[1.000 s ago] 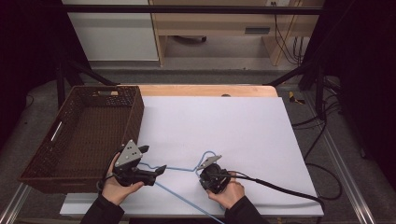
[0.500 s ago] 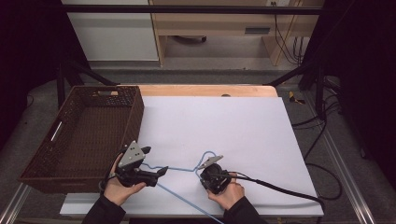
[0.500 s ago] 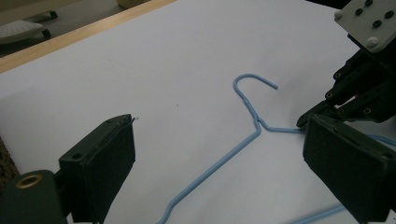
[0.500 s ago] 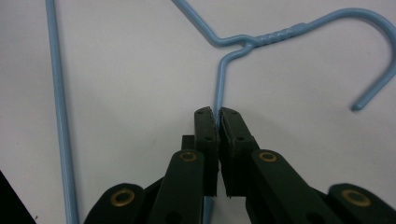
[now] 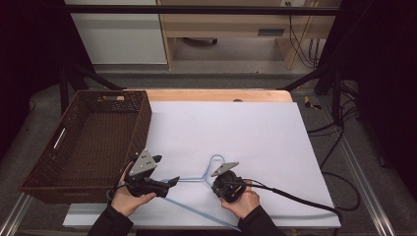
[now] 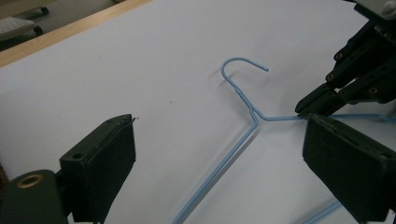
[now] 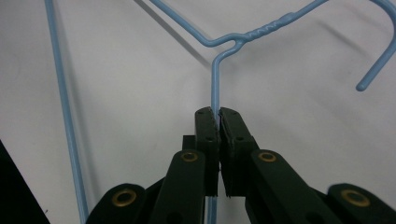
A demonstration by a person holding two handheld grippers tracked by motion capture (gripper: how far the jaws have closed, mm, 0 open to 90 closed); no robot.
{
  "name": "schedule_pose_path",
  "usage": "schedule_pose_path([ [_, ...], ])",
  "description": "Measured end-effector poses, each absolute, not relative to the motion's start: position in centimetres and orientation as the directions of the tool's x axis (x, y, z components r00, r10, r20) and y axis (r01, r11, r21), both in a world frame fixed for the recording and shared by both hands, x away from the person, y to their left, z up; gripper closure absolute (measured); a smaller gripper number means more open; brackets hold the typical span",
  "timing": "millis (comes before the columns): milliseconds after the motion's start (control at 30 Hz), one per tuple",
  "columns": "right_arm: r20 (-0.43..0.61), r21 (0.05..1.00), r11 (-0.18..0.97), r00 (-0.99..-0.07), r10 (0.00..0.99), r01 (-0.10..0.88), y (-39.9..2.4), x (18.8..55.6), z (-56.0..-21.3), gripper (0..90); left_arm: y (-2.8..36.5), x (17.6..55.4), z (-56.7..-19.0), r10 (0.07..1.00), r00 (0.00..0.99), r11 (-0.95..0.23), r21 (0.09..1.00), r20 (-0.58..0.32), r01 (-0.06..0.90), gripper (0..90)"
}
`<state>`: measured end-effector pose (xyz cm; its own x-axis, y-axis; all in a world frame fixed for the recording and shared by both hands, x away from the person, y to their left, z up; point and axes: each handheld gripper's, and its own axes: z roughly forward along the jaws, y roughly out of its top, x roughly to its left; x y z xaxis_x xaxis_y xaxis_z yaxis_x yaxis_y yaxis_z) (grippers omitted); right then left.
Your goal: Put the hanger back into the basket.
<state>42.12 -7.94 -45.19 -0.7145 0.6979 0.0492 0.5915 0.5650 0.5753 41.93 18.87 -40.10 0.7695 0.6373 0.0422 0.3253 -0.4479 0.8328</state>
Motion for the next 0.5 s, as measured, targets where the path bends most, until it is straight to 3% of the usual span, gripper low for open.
schedule_pose_path([
  [500,0.038,0.640,0.552,-0.739,0.673,0.535,-8.6,41.7,-43.5,87.4,15.1,43.9,-42.6,0.532,0.840,-0.641,0.698,0.104,0.319,15.0],
])
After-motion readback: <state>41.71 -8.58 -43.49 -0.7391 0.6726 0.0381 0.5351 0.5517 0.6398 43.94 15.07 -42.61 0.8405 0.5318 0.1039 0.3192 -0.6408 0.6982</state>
